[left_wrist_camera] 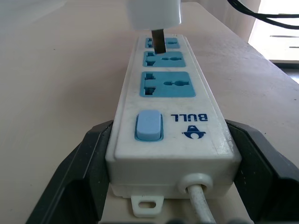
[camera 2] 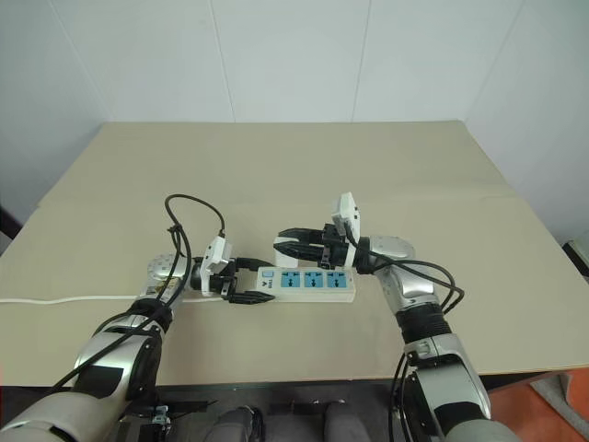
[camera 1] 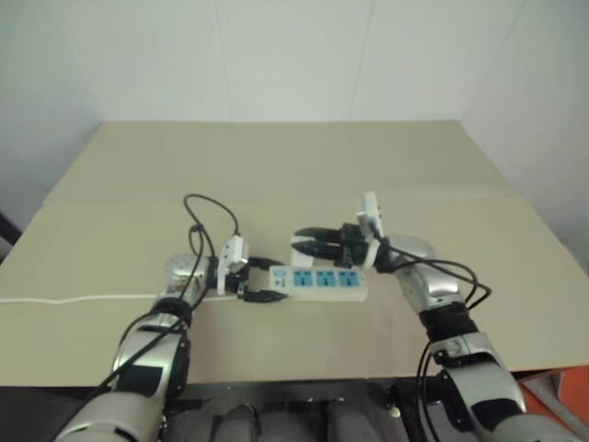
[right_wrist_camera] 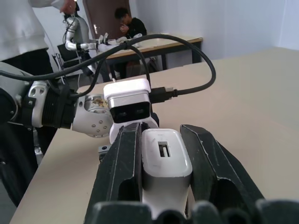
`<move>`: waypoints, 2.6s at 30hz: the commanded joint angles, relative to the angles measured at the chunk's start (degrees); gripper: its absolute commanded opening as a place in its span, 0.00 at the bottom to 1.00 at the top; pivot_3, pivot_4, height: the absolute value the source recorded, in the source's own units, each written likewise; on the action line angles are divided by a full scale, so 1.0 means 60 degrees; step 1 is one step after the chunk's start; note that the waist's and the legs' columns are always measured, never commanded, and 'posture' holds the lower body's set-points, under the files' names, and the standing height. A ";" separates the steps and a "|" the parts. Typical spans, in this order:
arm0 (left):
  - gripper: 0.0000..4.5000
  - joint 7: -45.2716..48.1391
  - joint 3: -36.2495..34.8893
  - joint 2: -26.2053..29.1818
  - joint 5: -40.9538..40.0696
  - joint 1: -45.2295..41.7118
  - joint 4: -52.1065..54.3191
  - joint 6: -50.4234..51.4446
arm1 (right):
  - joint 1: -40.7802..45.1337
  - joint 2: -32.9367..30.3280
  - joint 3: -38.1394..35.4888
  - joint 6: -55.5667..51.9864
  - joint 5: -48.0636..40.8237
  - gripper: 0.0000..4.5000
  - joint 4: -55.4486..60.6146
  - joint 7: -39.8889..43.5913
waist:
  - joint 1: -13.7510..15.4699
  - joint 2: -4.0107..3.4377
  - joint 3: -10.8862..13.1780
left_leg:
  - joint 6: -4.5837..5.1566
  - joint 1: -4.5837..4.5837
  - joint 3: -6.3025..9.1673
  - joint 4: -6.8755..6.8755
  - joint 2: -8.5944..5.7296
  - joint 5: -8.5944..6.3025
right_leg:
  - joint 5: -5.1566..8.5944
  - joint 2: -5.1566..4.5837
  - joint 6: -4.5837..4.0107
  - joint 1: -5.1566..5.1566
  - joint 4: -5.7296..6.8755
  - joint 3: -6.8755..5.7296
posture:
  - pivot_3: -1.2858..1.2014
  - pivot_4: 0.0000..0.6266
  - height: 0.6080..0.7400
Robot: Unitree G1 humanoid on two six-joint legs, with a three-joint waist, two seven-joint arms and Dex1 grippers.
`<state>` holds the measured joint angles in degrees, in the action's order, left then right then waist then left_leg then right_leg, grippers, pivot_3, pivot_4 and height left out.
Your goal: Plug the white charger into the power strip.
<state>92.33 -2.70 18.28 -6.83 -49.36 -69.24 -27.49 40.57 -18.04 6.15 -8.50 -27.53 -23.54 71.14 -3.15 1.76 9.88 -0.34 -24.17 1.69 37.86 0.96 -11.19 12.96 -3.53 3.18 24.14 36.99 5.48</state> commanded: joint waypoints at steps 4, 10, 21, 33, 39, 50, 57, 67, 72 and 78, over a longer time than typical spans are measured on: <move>0.72 0.0028 0.0015 0.0134 -0.0226 -0.0097 0.0320 0.0004 | 0.0395 0.0127 -0.0244 0.0823 0.0352 0.25 -0.0643 0.0454 | -0.0029 0.0000 0.0000 | 0.0000 0.0002 0.0000 0.0000 0.0000 0.0000 | 0.0000 0.0000 0.0000 0.0000 0.0002 0.0000 | 0.52 0.24 1.00; 0.72 0.0028 0.0090 0.0144 -0.0257 -0.0080 0.0335 0.0019 | 0.0597 0.0429 -0.0187 0.1138 0.0646 0.25 -0.1220 0.0628 | -0.0062 0.0000 0.0000 | 0.0000 0.0001 0.0001 0.0000 0.0000 0.0000 | 0.0000 0.0000 0.0000 0.0000 0.0002 0.0001 | 0.52 0.24 1.00; 0.72 0.0028 0.0063 0.0103 -0.0271 -0.0005 0.0364 0.0045 | 0.0769 0.0556 -0.0257 0.1559 0.1021 0.25 -0.1940 0.0841 | -0.0104 0.0000 0.0000 | 0.0000 0.0001 0.0003 0.0000 0.0000 0.0000 | 0.0000 0.0000 0.0001 0.0000 0.0002 -0.0001 | 0.52 0.24 1.00; 0.72 0.0027 -0.0015 0.0059 -0.0262 -0.0014 0.0330 0.0018 | 0.0532 0.0373 -0.0423 0.1558 0.1062 0.25 -0.1891 0.0844 | -0.0105 0.0000 0.0000 | 0.0000 0.0001 0.0003 0.0000 0.0000 0.0000 | 0.0000 0.0000 0.0001 0.0000 0.0002 -0.0001 | 0.52 0.24 1.00; 0.72 0.0027 -0.0034 0.0027 -0.0273 -0.0008 0.0319 0.0030 | 0.0483 0.0426 -0.0461 0.1619 0.1121 0.25 -0.1987 0.0820 | -0.0102 0.0000 0.0000 | 0.0000 0.0001 0.0003 0.0000 0.0000 0.0000 | 0.0001 0.0000 0.0001 0.0000 0.0002 -0.0001 | 0.52 0.24 1.00; 0.72 0.0027 -0.0099 0.0045 -0.0281 0.0028 0.0314 0.0031 | -0.0088 0.0620 -0.0625 0.2228 0.1114 0.25 -0.2123 0.1003 | -0.0102 0.0000 0.0000 | 0.0000 0.0001 0.0003 0.0000 0.0000 0.0000 | 0.0001 0.0000 0.0001 -0.0002 0.0001 -0.0001 | 0.52 0.24 1.00; 0.72 0.0028 -0.0096 0.0060 -0.0275 0.0011 0.0320 0.0021 | -0.0393 0.0656 -0.0436 0.3067 0.1375 0.25 -0.2363 0.1090 | -0.0091 0.0000 0.0000 | 0.0000 0.0003 0.0004 0.0000 0.0000 0.0000 | 0.0001 0.0000 0.0002 -0.0005 0.0000 -0.0001 | 0.52 0.24 1.00; 0.72 0.0028 0.0045 0.0133 -0.0330 0.0039 0.0416 0.0038 | -0.0137 0.0712 0.0326 0.3191 0.2319 0.25 -0.3123 0.0890 | -0.0125 0.0000 -0.0003 | 0.0000 0.0027 0.0003 -0.0001 0.0001 0.0000 | 0.0002 0.0001 0.0002 -0.0026 0.0002 0.0000 | 0.52 0.24 1.00; 0.72 0.0028 0.0024 0.0163 -0.0326 0.0041 0.0409 0.0050 | -0.0061 0.0679 0.0471 0.3288 0.2535 0.25 -0.3375 0.0766 | -0.0139 0.0000 -0.0004 | -0.0001 0.0049 0.0002 -0.0001 0.0001 0.0000 | 0.0002 0.0002 0.0003 -0.0045 0.0002 0.0002 | 0.52 0.24 1.00; 0.72 0.0028 -0.0002 0.0111 -0.0328 0.0069 0.0419 0.0034 | -0.0140 0.0700 0.0439 0.3402 0.2493 0.25 -0.3440 0.0802 | -0.0149 0.0000 -0.0004 | -0.0001 0.0096 0.0002 -0.0004 0.0002 -0.0001 | 0.0007 0.0002 0.0010 -0.0097 -0.0008 0.0001 | 0.52 0.24 1.00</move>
<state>91.97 -2.15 18.93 -7.11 -48.04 -68.61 -27.25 41.97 -13.62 6.28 12.55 -16.66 -40.92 76.23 -4.05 1.76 9.85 -0.34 -23.52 1.70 37.82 0.98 -11.20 13.00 -3.51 3.24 23.48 36.92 5.49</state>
